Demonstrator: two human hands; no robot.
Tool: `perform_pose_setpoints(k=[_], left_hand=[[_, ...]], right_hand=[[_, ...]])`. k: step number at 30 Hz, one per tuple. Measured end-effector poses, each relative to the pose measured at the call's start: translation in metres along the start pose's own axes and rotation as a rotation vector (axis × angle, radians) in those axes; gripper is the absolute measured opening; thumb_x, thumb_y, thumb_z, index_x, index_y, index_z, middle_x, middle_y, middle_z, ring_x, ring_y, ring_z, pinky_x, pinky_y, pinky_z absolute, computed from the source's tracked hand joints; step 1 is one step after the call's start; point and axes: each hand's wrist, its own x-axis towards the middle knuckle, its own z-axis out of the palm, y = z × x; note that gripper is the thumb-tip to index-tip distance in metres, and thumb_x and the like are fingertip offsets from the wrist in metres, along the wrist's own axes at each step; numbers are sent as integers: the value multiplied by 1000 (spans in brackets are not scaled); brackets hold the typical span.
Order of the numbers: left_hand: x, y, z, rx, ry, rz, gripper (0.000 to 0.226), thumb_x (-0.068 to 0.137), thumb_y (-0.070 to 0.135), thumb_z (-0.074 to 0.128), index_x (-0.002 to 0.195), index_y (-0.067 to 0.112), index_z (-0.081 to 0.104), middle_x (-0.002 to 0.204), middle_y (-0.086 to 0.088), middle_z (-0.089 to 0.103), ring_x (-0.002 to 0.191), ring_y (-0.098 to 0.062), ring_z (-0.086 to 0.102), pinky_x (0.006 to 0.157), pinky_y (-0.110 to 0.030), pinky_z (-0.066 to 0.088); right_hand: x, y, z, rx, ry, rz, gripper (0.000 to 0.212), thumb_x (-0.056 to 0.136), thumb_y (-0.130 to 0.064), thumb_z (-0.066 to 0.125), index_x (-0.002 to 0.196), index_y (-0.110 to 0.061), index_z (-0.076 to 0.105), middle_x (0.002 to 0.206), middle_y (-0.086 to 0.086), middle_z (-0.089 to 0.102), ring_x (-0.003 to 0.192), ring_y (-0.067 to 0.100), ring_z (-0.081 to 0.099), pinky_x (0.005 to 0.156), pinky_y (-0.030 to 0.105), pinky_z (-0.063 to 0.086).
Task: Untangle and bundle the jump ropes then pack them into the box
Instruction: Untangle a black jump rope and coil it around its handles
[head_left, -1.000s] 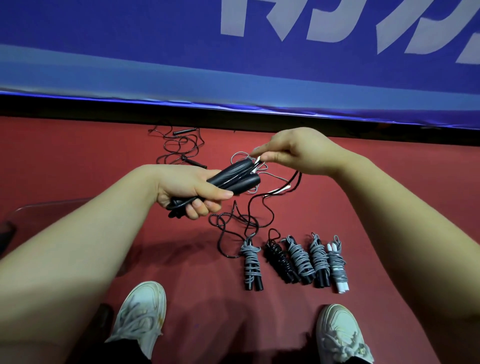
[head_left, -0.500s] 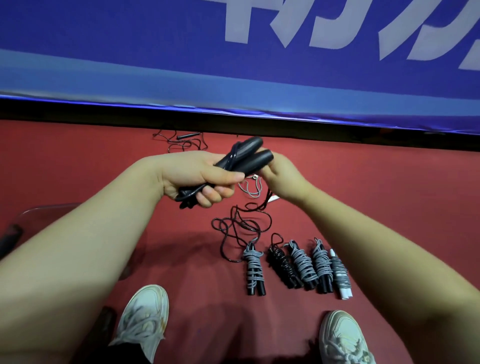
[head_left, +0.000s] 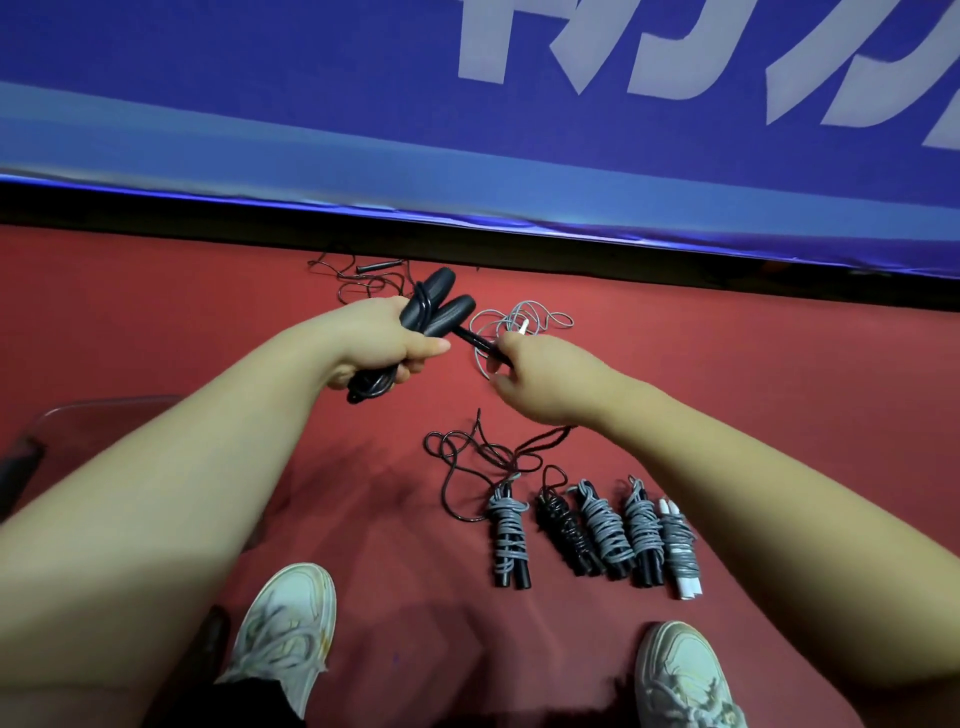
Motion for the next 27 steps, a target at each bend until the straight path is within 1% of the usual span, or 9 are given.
perform_pose_setpoints(k=[3,6,9,11,15,19,23,25,27], left_hand=[[1,-3,6,138,32,18,19,90,18,65,88,16,46,68,-4,52,51,-14,45,50,-23,40],[3,-6,9,207,3,15,21,89,17,65,100,11,48,68,-5,53,53,-15,46,53,-25,40],[2,-7,9,342,-90,5,21,88,18,66,98,13,48,66,-3,55,49,-14,48,52,-25,42],[-1,-6,7,368,-189,0,19,88,19,66,93,16,47,65,-2,54,46,-11,46,48,-22,41],[-10,1,3,500,-341,11,21,87,21,68,90,17,47,67,-2,55,45,-9,48,46,-22,42],[-18,1,2,402,-527,-2,20,88,15,65,92,15,45,68,-5,49,45,-10,41,46,-22,39],[-24,0,-3,241,-673,-48,21,91,7,61,93,15,42,61,-1,41,46,-9,33,43,-18,31],[-27,2,-4,156,-748,-38,24,86,10,63,88,14,39,57,2,39,45,-7,32,41,-16,30],[-30,4,-5,59,-776,6,27,81,15,62,84,14,35,54,5,37,42,-5,31,40,-15,28]], right_hand=[[-6,-13,-9,-253,64,51,25,92,-11,40,115,-8,51,109,12,58,95,31,57,67,31,39],[-13,-24,-18,-471,147,-55,29,92,-3,39,118,-9,51,111,10,53,93,32,58,61,33,35],[-15,-27,-33,-626,221,-259,26,95,-9,40,118,-13,52,108,6,50,89,30,57,48,30,26],[-13,-22,-43,-658,281,-342,23,97,-20,43,117,-16,54,107,4,51,89,29,56,47,28,22],[1,-6,-50,-465,299,-467,34,92,-39,46,107,-14,64,103,6,55,81,31,59,55,32,33],[7,2,-52,-339,296,-672,43,81,-45,46,80,-11,73,74,7,58,54,28,58,45,23,33],[12,10,-46,-152,356,-643,42,85,-44,46,94,-14,74,78,6,57,64,24,58,53,24,39],[15,12,-38,-3,347,-545,42,89,-46,47,102,-15,72,82,0,50,71,18,52,62,24,37],[18,13,-30,185,320,-439,37,92,-38,45,105,-13,70,85,-4,50,80,12,50,70,25,38]])
